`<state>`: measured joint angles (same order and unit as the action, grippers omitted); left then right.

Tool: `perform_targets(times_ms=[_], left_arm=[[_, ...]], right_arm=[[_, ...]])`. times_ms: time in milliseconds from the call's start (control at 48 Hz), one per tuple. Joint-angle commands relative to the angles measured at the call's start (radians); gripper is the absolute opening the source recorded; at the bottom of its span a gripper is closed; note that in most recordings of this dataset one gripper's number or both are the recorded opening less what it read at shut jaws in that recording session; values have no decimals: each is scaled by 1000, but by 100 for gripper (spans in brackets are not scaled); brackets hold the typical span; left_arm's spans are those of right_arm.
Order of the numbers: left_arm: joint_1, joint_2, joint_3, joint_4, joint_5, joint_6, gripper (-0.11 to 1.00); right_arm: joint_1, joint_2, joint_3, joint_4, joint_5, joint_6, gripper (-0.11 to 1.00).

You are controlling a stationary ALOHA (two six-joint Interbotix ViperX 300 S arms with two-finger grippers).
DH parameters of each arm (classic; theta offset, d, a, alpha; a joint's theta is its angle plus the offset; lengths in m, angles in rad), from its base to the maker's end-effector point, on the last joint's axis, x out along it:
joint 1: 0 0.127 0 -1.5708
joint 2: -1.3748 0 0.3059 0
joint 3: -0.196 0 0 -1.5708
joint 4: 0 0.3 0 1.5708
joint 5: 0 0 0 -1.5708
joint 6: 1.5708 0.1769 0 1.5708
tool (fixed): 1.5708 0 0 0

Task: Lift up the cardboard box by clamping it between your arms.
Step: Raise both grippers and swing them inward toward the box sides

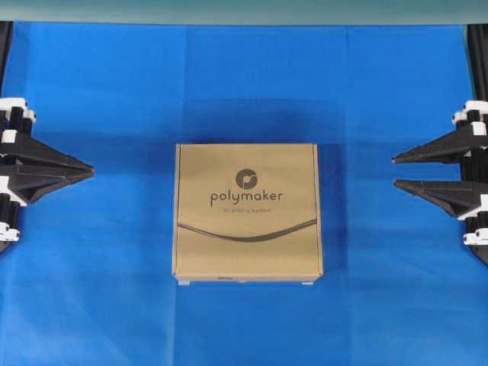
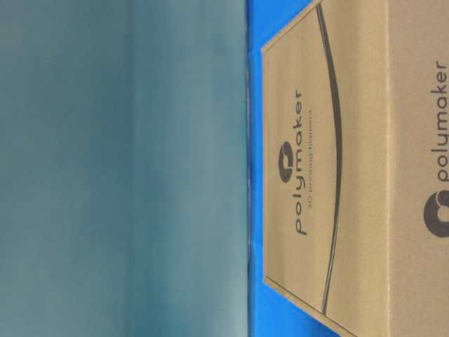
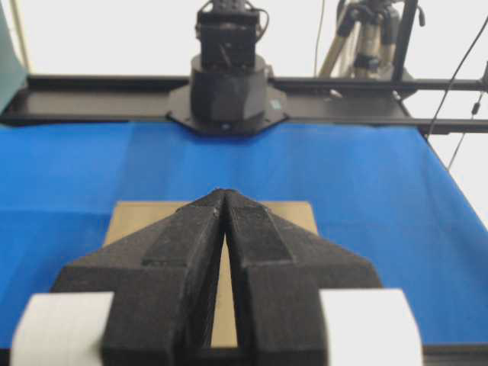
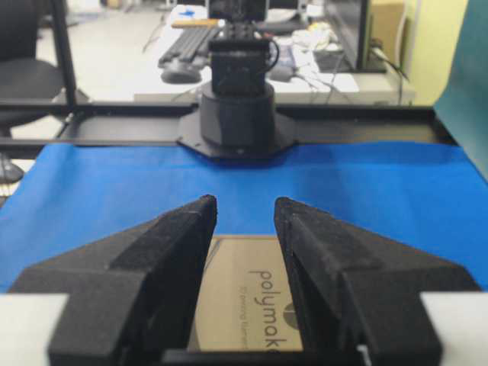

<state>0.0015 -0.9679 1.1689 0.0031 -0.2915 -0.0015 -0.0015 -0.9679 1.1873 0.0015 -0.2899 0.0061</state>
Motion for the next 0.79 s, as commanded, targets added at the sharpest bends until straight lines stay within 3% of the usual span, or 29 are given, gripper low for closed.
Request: perform_targets(times_ms=[0, 62, 167, 479, 771], left_arm=[[3, 34, -29, 17, 20, -23, 5], [5, 48, -46, 15, 54, -31, 7], [3, 61, -69, 15, 115, -31, -1], [5, 101, -130, 17, 489, -17, -1], [5, 118, -146, 20, 606, -18, -1]], right_arm=[[-8, 18, -26, 6, -2, -2, 14], [-9, 25, -34, 40, 58, 5, 8], [-12, 34, -63, 57, 216, 17, -2], [-18, 123, -192, 46, 669, 17, -2], [-32, 247, -250, 14, 861, 17, -1]])
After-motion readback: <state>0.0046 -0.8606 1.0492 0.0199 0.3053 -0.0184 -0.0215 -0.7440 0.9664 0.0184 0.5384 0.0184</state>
